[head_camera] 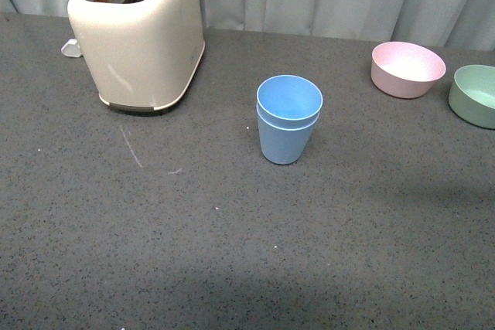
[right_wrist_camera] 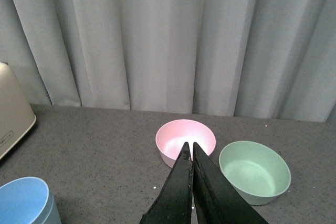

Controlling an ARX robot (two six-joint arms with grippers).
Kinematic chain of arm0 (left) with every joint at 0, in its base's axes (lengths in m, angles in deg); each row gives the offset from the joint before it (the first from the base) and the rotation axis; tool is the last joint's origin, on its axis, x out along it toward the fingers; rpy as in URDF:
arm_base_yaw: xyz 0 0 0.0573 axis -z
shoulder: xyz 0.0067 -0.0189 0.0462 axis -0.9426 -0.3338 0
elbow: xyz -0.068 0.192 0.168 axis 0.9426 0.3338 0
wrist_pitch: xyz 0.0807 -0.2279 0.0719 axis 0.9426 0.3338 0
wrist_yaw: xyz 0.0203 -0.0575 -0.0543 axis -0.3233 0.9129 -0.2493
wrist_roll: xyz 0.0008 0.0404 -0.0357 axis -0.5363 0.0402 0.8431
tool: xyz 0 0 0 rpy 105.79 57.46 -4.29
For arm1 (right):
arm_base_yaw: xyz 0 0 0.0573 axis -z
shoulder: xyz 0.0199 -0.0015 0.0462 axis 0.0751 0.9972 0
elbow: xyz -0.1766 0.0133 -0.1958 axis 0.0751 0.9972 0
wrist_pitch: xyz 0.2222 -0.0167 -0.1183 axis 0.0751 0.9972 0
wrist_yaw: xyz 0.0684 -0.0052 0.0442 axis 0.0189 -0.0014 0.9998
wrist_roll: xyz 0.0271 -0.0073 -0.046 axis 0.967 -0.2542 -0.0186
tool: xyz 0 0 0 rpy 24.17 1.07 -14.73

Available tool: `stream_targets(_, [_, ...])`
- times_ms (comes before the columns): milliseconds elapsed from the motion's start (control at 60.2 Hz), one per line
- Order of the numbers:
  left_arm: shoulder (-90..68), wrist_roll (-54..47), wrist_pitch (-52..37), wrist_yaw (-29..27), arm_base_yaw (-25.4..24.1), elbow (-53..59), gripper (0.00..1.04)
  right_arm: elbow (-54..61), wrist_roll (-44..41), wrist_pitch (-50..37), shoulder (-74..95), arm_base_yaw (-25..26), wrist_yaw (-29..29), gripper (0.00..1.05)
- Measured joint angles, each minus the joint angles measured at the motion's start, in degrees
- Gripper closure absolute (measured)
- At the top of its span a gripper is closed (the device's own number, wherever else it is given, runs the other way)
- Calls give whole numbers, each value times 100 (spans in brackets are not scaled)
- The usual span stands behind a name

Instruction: Stack blue cups with both arms

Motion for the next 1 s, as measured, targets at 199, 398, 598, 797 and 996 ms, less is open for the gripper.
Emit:
stream_targets(199, [0,0,0,0,-2,0,7,544,0,358,-850,205,175,104])
stream_targets(398, [0,0,2,0,-2,0,7,911,-2,883,-1742,520,632,104])
stream_targets(598, [0,0,2,0,-2,0,7,1191,0,1650,-2806,715,686,104])
stream_targets(797, [0,0,2,0,-2,0,7,1344,-2,2439,-3764,715,699,104])
stream_targets(996, [0,0,2,0,-2,0,7,1408,-2,3195,-4618,715,699,104])
